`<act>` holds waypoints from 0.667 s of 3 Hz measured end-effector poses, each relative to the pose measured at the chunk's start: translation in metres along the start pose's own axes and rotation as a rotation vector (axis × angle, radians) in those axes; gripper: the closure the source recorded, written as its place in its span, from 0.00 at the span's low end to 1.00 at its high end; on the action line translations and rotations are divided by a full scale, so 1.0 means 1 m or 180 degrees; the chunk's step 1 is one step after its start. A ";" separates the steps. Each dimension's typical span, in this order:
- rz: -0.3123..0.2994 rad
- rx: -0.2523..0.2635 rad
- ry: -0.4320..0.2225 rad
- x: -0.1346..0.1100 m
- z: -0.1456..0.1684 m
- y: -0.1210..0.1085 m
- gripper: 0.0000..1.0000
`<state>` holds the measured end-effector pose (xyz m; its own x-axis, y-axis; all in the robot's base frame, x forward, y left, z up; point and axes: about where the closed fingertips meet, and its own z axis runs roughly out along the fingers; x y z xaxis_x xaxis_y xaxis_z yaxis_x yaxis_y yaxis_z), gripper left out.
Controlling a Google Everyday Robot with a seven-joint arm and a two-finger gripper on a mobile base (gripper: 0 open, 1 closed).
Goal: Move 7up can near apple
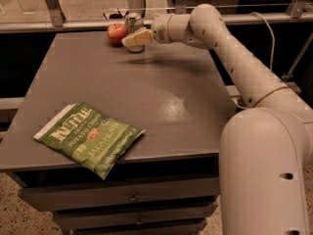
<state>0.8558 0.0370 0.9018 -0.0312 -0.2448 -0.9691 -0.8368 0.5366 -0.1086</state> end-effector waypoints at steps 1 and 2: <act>-0.0032 0.0087 0.0009 0.004 -0.032 -0.008 0.00; -0.0085 0.0157 -0.0086 0.010 -0.121 -0.020 0.00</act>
Offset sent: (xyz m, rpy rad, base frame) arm -0.0840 -0.1895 0.0336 0.0028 -0.0793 -0.0639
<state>0.8062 -0.0739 0.9211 0.0062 -0.2381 -0.9712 -0.8091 0.5695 -0.1448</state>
